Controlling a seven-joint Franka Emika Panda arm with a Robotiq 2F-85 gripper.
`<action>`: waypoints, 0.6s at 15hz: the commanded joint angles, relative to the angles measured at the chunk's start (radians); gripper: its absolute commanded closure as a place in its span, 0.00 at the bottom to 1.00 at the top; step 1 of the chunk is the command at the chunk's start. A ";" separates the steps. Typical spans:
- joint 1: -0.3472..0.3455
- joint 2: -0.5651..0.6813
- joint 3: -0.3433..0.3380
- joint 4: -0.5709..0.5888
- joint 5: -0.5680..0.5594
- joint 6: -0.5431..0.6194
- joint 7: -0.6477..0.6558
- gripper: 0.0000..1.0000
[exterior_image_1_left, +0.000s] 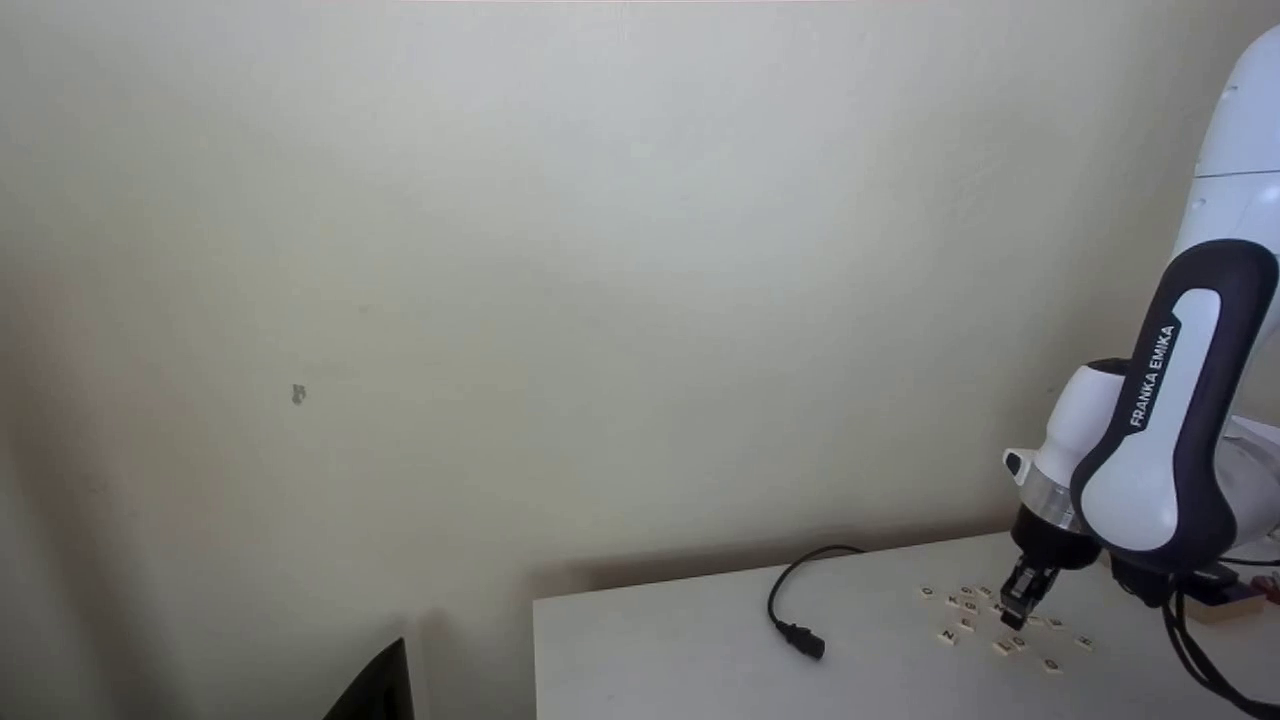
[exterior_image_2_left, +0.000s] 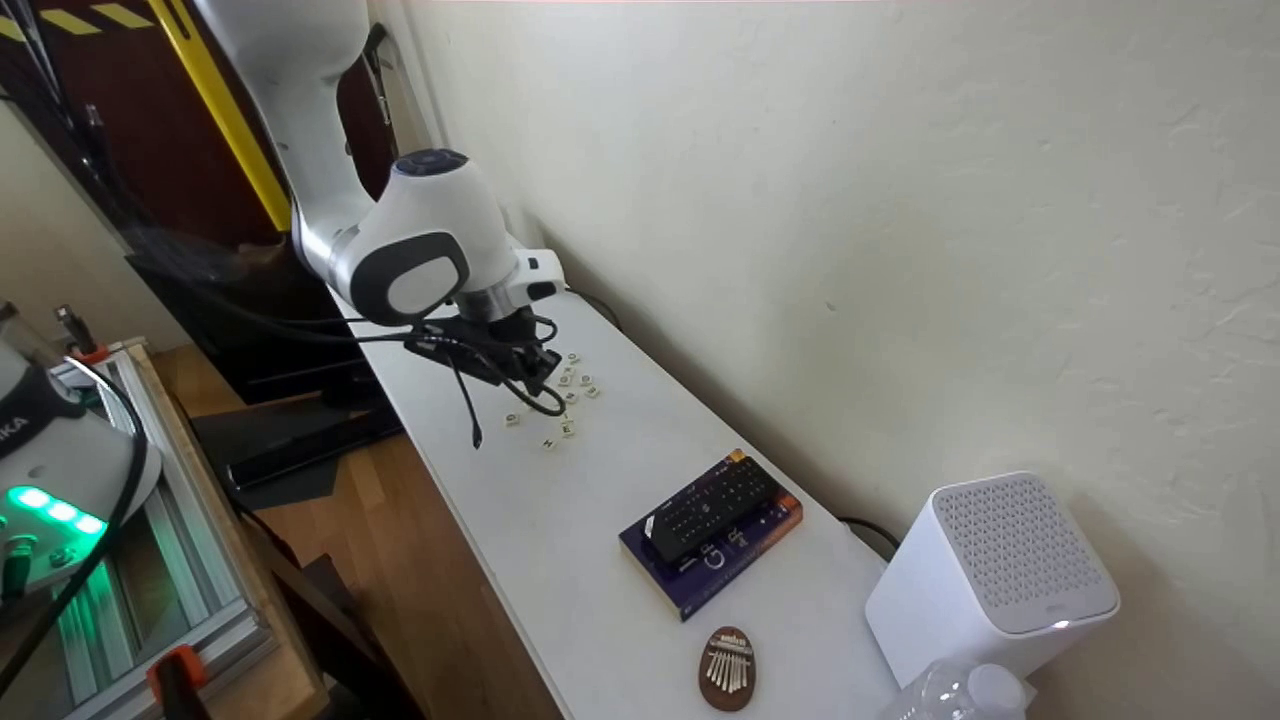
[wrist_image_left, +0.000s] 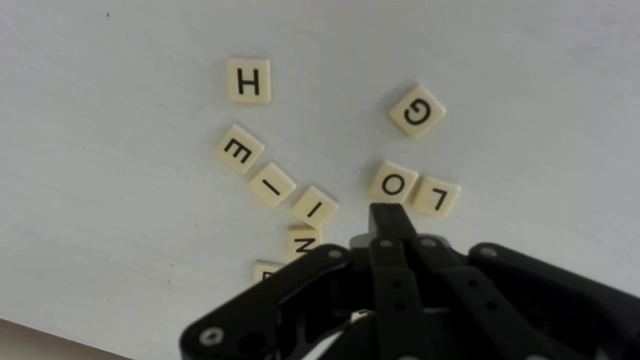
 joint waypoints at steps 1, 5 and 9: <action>-0.022 -0.014 0.026 0.015 0.065 -0.034 0.080 1.00; -0.010 -0.001 0.022 0.046 0.122 -0.048 0.146 1.00; 0.014 0.006 0.008 0.082 0.187 -0.098 0.206 1.00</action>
